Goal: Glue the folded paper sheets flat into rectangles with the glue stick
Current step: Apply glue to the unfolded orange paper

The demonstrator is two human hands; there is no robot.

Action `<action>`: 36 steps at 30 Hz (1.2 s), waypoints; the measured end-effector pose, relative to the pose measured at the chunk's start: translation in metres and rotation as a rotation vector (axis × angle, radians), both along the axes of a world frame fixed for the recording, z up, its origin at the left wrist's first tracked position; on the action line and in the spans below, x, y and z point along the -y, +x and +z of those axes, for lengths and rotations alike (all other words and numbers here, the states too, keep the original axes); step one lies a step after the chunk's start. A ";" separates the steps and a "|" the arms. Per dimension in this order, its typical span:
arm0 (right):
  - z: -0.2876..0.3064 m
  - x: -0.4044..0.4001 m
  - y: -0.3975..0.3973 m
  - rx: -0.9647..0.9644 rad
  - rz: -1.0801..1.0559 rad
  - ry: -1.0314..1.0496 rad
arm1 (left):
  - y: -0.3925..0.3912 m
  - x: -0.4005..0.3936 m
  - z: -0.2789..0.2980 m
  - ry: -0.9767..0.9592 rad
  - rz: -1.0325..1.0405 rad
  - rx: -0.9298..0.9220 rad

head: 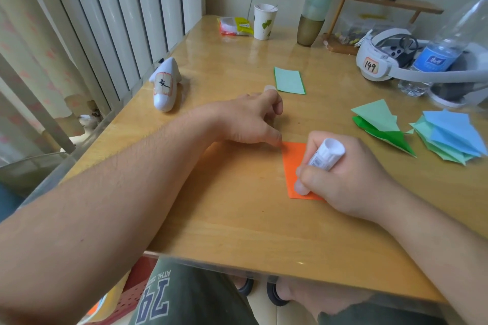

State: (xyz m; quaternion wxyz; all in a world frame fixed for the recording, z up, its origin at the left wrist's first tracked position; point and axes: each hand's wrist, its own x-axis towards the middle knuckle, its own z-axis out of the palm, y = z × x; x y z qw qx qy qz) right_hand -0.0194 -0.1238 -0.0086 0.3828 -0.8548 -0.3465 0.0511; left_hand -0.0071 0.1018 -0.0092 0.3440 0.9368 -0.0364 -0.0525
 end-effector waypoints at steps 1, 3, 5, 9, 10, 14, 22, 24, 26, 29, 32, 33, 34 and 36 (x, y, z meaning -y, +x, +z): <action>-0.002 -0.001 -0.002 0.021 0.005 -0.019 | 0.000 0.000 0.000 0.001 0.002 0.003; -0.004 -0.003 -0.005 0.064 0.024 -0.026 | 0.000 0.000 -0.001 -0.003 0.002 0.006; -0.004 -0.005 -0.007 0.087 0.038 -0.018 | 0.000 0.000 -0.001 -0.004 0.002 0.006; -0.002 -0.009 -0.014 0.012 0.066 0.024 | -0.001 0.000 0.000 0.007 0.003 0.004; -0.001 -0.008 -0.014 -0.042 0.051 0.068 | -0.001 -0.001 0.001 0.004 0.001 0.002; 0.006 0.000 -0.001 -0.068 -0.034 0.216 | -0.002 0.000 0.001 0.006 0.001 -0.009; -0.006 0.000 -0.007 -0.024 0.018 0.018 | -0.001 0.000 0.001 0.016 0.010 -0.014; -0.003 -0.003 -0.009 -0.080 0.063 0.053 | 0.001 -0.001 0.000 -0.055 0.015 -0.033; 0.004 -0.006 -0.008 -0.174 0.095 0.177 | 0.002 -0.001 0.000 -0.237 0.040 -0.027; 0.021 -0.006 0.017 -0.208 0.025 0.448 | 0.004 -0.003 0.002 -0.386 0.167 0.069; 0.034 -0.003 0.045 -0.257 -0.102 0.658 | 0.010 -0.001 0.005 -0.499 0.280 0.182; 0.036 -0.003 0.052 -0.290 -0.127 0.701 | 0.012 0.000 0.007 -0.539 0.307 0.203; 0.038 -0.004 0.058 -0.348 -0.138 0.745 | 0.013 0.001 0.008 -0.567 0.329 0.217; 0.040 -0.005 0.064 -0.535 -0.085 0.824 | 0.015 0.001 0.008 -0.606 0.349 0.247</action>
